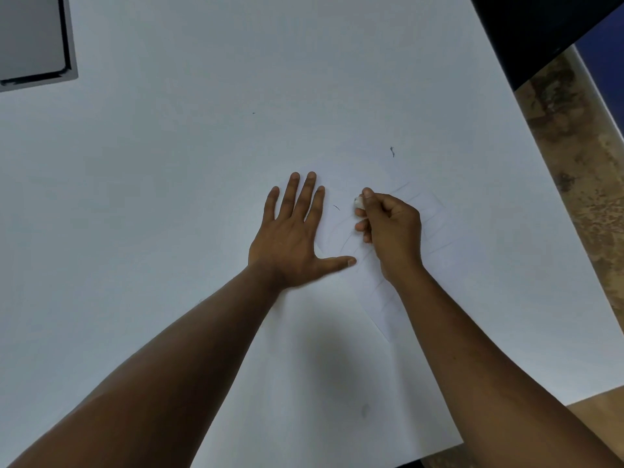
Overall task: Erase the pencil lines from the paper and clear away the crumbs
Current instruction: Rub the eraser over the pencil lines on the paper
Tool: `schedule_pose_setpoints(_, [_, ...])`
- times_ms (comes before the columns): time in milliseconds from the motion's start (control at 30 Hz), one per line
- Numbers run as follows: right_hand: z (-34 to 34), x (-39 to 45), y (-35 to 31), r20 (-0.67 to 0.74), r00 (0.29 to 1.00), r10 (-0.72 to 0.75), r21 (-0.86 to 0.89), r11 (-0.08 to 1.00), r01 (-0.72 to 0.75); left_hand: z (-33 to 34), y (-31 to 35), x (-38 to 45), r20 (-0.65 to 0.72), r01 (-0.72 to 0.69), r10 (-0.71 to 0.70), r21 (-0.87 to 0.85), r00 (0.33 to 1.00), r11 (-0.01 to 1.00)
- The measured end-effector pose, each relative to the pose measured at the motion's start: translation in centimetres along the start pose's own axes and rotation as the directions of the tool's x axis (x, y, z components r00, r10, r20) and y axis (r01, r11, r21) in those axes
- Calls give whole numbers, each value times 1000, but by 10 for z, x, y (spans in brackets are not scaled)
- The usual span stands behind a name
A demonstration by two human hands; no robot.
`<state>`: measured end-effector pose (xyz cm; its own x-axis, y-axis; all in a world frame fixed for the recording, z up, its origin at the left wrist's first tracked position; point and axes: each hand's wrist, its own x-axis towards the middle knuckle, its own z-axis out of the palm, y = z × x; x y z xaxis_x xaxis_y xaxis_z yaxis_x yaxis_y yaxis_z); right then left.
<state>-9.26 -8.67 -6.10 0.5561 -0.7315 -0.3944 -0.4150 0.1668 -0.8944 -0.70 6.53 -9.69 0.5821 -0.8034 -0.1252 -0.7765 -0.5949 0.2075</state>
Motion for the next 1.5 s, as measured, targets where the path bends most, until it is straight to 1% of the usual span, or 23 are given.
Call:
schedule_pose_setpoints(100, [0, -5, 4, 42, 999, 3, 36, 999, -5, 0, 1, 0, -10, 12, -12, -12, 1000, 1000])
schedule_pose_setpoints(200, [1, -8, 7, 33, 999, -7, 53, 999, 5, 1, 0, 0, -9, 9, -9, -10, 1000, 1000])
schedule_pose_setpoints(267, [0, -8, 8, 55, 997, -50, -5, 999, 50, 0, 0, 0, -8, 1, -1, -3, 1000, 1000])
schedule_pose_setpoints(300, [-1, -7, 9, 90, 989, -120, -96, 987, 129, 0, 1, 0, -4, -1, 1, 1, 1000, 1000])
schedule_pose_setpoints(333, [-4, -7, 10, 155, 963, -222, -219, 943, 252, 0, 1, 0, 3, -1, 1, 3, 1000, 1000])
schedule_pose_setpoints(367, [-6, -7, 10, 247, 915, -319, -333, 859, 389, -1, 1, 1, 10, -1, 0, 4, 1000, 1000])
schedule_pose_setpoints(433, [-9, -9, 11, 430, 794, -429, -436, 672, 599, 0, 0, 1, 9, 0, 0, 10, 1000, 1000])
schedule_pose_setpoints(500, [-9, -11, 10, 550, 710, -439, -445, 566, 694, 0, 0, 1, 13, -4, 3, 23, 1000, 1000])
schedule_pose_setpoints(567, [-10, -6, 6, 605, 661, -443, -444, 502, 743, 0, 0, 1, 13, 0, 0, 22, 1000, 1000])
schedule_pose_setpoints(600, [-10, -2, 4, 603, 657, -452, -461, 475, 750, 0, 1, 1, 10, 3, -3, 17, 1000, 1000])
schedule_pose_setpoints(667, [-11, 8, 2, 544, 676, -497, -508, 446, 737, -1, 2, 0, 16, 7, -8, 14, 1000, 1000])
schedule_pose_setpoints(733, [-10, 7, 2, 509, 685, -521, -512, 457, 728, -1, 2, 0, 10, 6, -6, 11, 1000, 1000])
schedule_pose_setpoints(833, [-6, -10, 6, 627, 630, -458, -456, 439, 774, 1, -1, 0, -4, -10, 10, 23, 1000, 1000])
schedule_pose_setpoints(900, [-9, -9, 5, 653, 613, -445, -454, 418, 787, 2, -1, 0, -19, -13, 13, 20, 1000, 1000])
schedule_pose_setpoints(967, [-10, 0, 3, 579, 655, -485, -506, 415, 756, 2, 1, -1, -20, -4, 4, 10, 1000, 1000])
schedule_pose_setpoints(1033, [-10, 2, 4, 510, 686, -519, -520, 449, 726, 1, 2, -1, -4, 1, -1, 15, 1000, 1000])
schedule_pose_setpoints(1067, [-9, -2, 6, 513, 682, -521, -505, 458, 731, 0, 1, 0, 1, -1, 1, 17, 1000, 1000])
schedule_pose_setpoints(1200, [-10, -20, 11, 656, 610, -445, -449, 421, 788, 1, -2, 0, 17, -10, 9, 38, 1000, 999])
schedule_pose_setpoints(1233, [-11, -15, 9, 646, 618, -448, -463, 414, 784, 1, -1, 0, 10, -6, 5, 29, 1000, 1000])
schedule_pose_setpoints(1300, [-14, 2, 4, 554, 671, -493, -534, 408, 741, 1, 2, -1, 0, 4, -4, 9, 1000, 1000])
schedule_pose_setpoints(1367, [-17, 11, 3, 434, 718, -544, -582, 440, 684, -1, 2, -1, 15, 10, -10, 7, 1000, 1000])
schedule_pose_setpoints(1400, [-16, 10, 5, 396, 728, -559, -582, 461, 670, -1, 2, 0, 15, 11, -11, 7, 1000, 1000])
schedule_pose_setpoints(1500, [-11, -5, 14, 422, 713, -560, -561, 457, 691, -2, 2, -1, 0, 9, -9, 6, 1000, 1000])
